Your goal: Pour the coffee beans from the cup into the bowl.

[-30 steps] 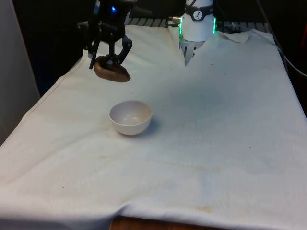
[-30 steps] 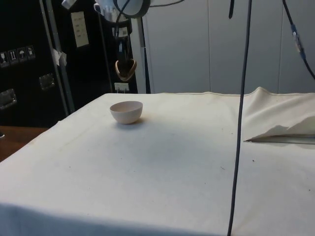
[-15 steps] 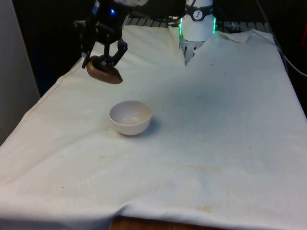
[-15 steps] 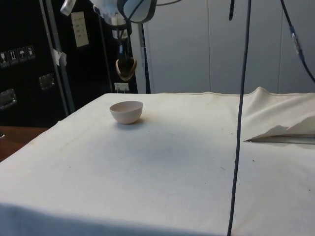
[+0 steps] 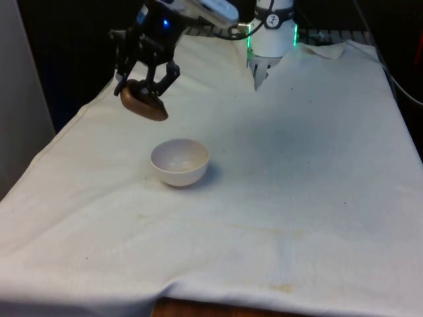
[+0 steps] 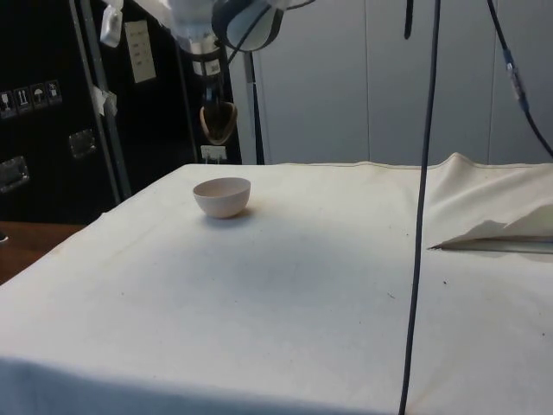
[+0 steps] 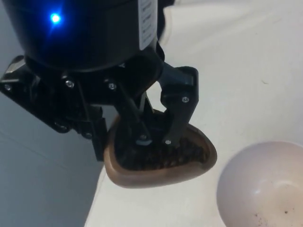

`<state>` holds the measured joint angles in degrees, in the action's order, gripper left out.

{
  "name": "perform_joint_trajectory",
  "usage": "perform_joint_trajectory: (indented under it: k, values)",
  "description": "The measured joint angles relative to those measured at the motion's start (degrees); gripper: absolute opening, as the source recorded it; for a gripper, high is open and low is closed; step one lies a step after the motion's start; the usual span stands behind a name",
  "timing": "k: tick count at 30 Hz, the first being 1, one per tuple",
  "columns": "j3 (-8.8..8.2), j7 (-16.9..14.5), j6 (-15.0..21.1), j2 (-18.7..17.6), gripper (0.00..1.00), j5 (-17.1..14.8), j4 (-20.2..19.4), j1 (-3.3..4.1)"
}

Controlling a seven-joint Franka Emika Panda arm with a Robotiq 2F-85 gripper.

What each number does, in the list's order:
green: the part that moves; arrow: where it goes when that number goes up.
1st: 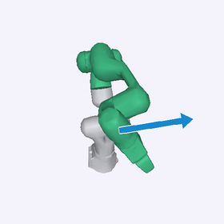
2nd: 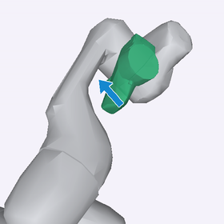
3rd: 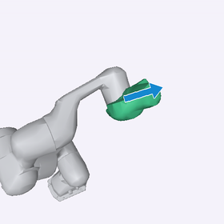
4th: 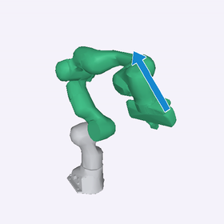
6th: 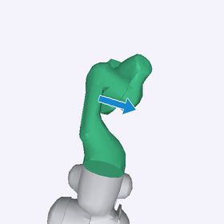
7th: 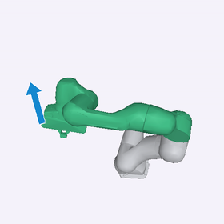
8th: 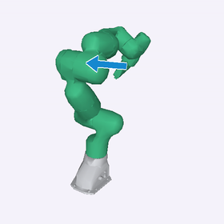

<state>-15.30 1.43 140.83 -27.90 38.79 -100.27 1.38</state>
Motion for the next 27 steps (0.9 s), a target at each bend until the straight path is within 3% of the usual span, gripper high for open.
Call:
perform_joint_trajectory:
  k: [15,27]
  values:
    - [0.69,8.3,-1.6,-0.1,0.03,9.9,-0.2,1.09]
    - [2.86,15.1,-5.9,-0.2,0.03,18.0,-0.9,1.78]
